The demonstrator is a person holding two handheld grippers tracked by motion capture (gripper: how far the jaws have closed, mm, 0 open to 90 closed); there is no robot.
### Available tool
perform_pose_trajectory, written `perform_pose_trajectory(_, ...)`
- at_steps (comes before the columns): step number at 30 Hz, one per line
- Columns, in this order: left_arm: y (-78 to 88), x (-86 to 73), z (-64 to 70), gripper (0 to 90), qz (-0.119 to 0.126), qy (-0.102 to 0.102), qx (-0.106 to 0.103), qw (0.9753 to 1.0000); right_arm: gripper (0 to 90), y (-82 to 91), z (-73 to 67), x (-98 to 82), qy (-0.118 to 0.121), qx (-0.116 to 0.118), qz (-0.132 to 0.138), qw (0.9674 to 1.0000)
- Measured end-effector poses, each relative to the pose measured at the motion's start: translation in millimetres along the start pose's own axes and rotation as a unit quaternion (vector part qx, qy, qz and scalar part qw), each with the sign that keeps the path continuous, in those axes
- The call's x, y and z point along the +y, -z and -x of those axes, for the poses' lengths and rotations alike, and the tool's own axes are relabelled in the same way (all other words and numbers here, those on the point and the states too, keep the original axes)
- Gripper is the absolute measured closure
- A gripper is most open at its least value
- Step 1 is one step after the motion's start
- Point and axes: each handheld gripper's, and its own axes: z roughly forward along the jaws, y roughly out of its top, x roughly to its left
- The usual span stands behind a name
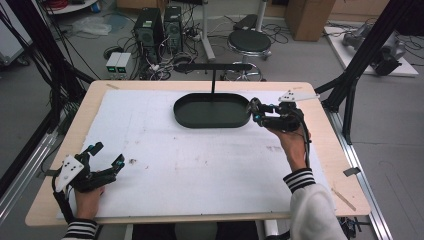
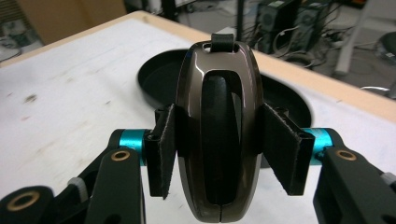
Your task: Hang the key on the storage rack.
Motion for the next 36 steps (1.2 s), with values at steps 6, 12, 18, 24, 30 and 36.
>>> perform_pose_trajectory(6,0.0,0.0,0.2,12.4,0.000,-0.001,0.000,1.0000,48.0,-5.0,6.5,16.9,-0.003,-0.031,0.009,0.9995)
perform_pose_trajectory(12,0.1,0.0,0.4,12.4,0.000,-0.002,0.000,1.0000,48.0,-9.9,8.9,30.6,-0.007,-0.046,0.016,0.9988)
perform_pose_trajectory(18,0.8,-0.1,0.6,12.4,0.002,-0.004,0.000,1.0000,47.9,-12.6,11.7,44.6,-0.009,-0.056,0.023,0.9981)
perform_pose_trajectory(24,0.7,-0.2,1.0,12.4,0.003,-0.006,0.000,1.0000,47.9,-16.7,18.8,55.3,-0.016,-0.070,0.023,0.9971)
perform_pose_trajectory(30,0.7,-0.2,1.0,12.4,0.003,-0.006,0.000,1.0000,47.9,-25.2,25.4,63.7,-0.018,-0.082,0.020,0.9963)
perform_pose_trajectory(36,0.8,-0.2,0.9,12.4,0.002,-0.005,0.001,1.0000,47.9,-29.2,29.0,70.5,-0.016,-0.084,0.020,0.9961)
